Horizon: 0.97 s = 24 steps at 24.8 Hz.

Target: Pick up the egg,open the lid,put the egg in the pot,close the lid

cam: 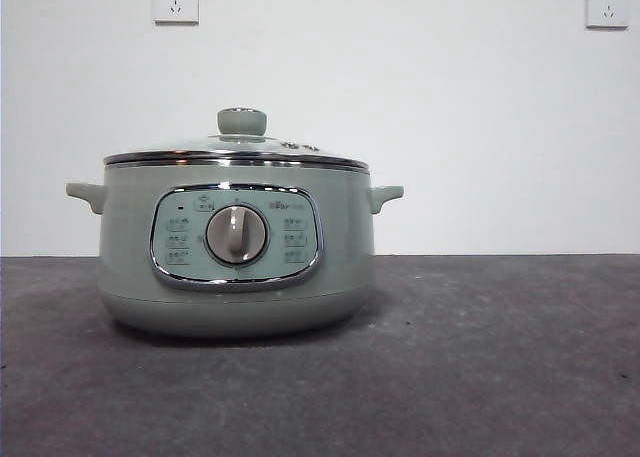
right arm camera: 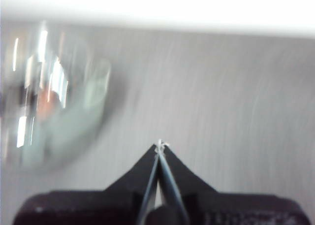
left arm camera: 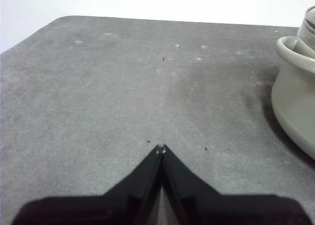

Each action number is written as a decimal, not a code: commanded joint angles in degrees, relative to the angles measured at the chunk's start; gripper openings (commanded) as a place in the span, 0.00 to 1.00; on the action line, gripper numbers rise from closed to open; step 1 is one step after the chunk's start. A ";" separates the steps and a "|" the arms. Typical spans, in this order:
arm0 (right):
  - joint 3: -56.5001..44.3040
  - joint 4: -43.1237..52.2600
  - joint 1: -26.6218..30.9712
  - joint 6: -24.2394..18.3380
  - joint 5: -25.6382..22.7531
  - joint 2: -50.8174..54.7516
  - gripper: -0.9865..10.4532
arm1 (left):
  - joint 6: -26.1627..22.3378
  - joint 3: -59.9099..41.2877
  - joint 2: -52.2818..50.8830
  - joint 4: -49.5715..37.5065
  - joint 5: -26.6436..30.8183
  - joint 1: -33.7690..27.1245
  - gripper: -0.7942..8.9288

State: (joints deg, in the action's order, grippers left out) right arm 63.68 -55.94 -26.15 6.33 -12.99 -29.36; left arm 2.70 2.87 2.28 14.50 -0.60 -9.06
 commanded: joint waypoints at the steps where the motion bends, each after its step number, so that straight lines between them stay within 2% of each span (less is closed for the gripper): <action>1: -8.52 11.89 7.45 -2.01 1.01 5.81 0.09 | 0.55 -0.85 0.00 -0.39 0.20 -0.24 0.08; 5: -30.86 32.74 16.98 -3.80 1.03 16.24 0.09 | 0.55 -0.85 0.00 -0.39 0.20 -0.24 0.08; 8: -40.87 39.69 19.56 -3.30 1.03 19.85 0.09 | 0.55 -0.85 0.00 -0.39 0.20 -0.24 0.08; 15: -54.62 44.72 20.72 -2.03 1.01 25.49 0.09 | 0.55 -0.85 0.00 -0.39 0.20 -0.24 0.08; 24: -59.76 44.94 20.72 -2.10 1.01 28.92 0.09 | 0.55 -0.85 0.00 -0.39 0.20 -0.24 0.08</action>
State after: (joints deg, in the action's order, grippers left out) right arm 4.67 -11.55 -5.54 3.68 -11.99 -0.67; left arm 3.05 2.87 2.28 14.50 -0.58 -9.06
